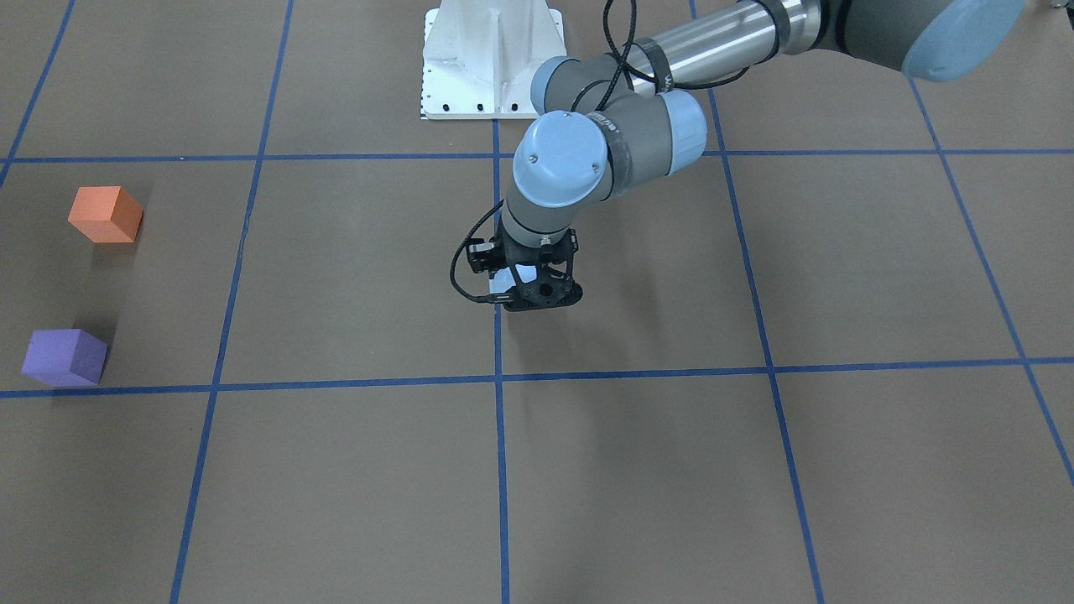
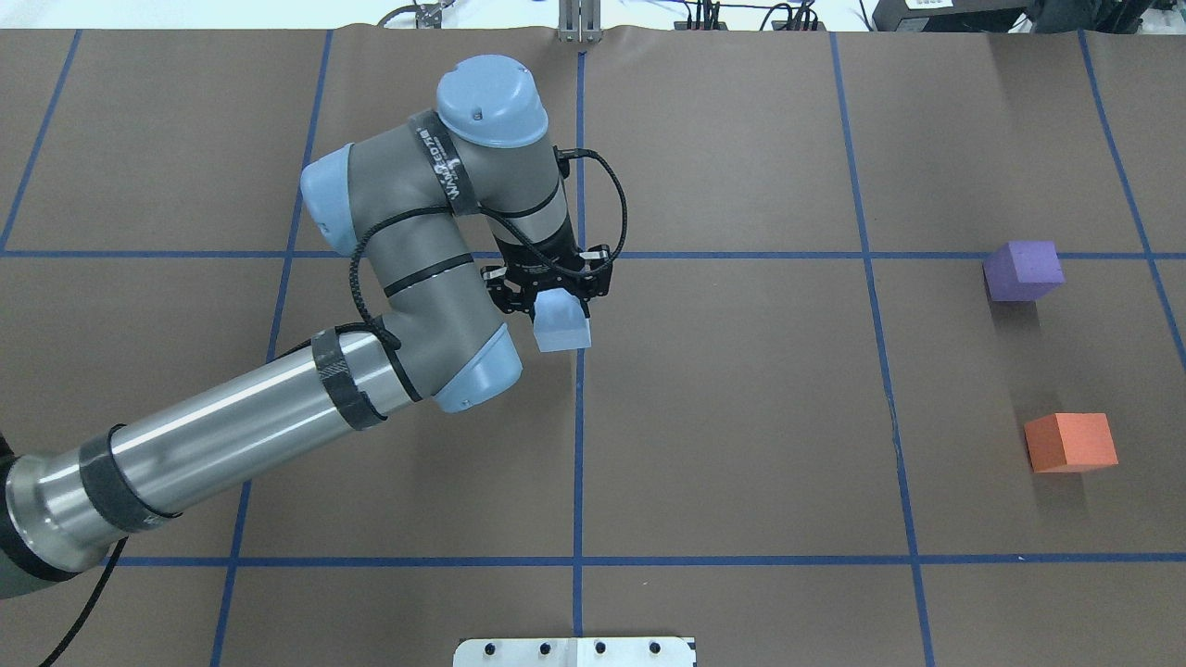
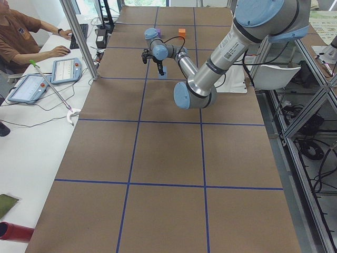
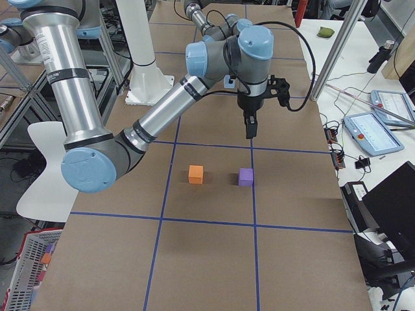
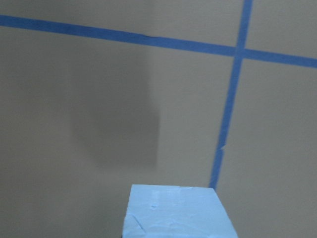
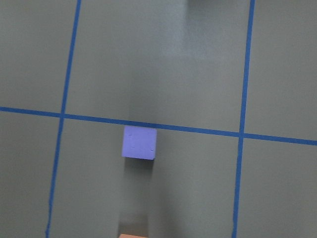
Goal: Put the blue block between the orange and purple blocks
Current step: 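Set the cube down and open the left gripper while the right arm approaches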
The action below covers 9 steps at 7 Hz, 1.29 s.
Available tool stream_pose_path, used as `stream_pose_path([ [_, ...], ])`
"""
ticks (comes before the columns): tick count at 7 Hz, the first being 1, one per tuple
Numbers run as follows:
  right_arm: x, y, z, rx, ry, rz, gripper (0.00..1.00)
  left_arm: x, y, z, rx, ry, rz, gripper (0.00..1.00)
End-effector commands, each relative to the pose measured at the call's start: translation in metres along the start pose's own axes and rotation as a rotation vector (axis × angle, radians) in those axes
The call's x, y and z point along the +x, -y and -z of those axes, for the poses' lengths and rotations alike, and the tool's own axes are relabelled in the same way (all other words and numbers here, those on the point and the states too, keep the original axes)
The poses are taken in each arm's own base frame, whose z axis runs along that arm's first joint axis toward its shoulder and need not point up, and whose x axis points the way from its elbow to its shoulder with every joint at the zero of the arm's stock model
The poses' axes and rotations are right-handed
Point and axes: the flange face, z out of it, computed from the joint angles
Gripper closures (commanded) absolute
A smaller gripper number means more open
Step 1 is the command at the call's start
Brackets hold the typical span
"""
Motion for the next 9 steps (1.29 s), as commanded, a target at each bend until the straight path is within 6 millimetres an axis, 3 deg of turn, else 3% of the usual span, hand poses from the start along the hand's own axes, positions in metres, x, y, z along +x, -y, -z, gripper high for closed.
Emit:
stream_pose_path([
  [1, -0.069, 0.006, 0.003, -0.013, 0.006, -0.071, 0.0, 0.019, -0.008, -0.025, 0.043, 0.021, -0.027, 1.0],
  [3, -0.117, 0.008, 0.006, -0.001, 0.022, -0.066, 0.0, 0.016, -0.01, -0.041, 0.046, 0.048, -0.075, 1.0],
  [4, -0.149, 0.013, 0.005, -0.004, 0.032, -0.097, 0.0, 0.016, -0.011, -0.045, 0.05, 0.056, -0.083, 0.73],
  [5, -0.179, 0.016, 0.004, -0.007, 0.043, -0.112, 0.0, 0.016, -0.011, -0.045, 0.051, 0.057, -0.089, 0.01],
  [7, -0.22, 0.017, -0.003, 0.014, 0.083, -0.159, 0.0, 0.018, -0.007, -0.03, 0.063, 0.039, -0.087, 0.0],
  [9, -0.268, 0.011, -0.015, 0.017, 0.121, -0.159, 0.0, 0.004, 0.024, 0.035, 0.073, -0.031, -0.059, 0.0],
])
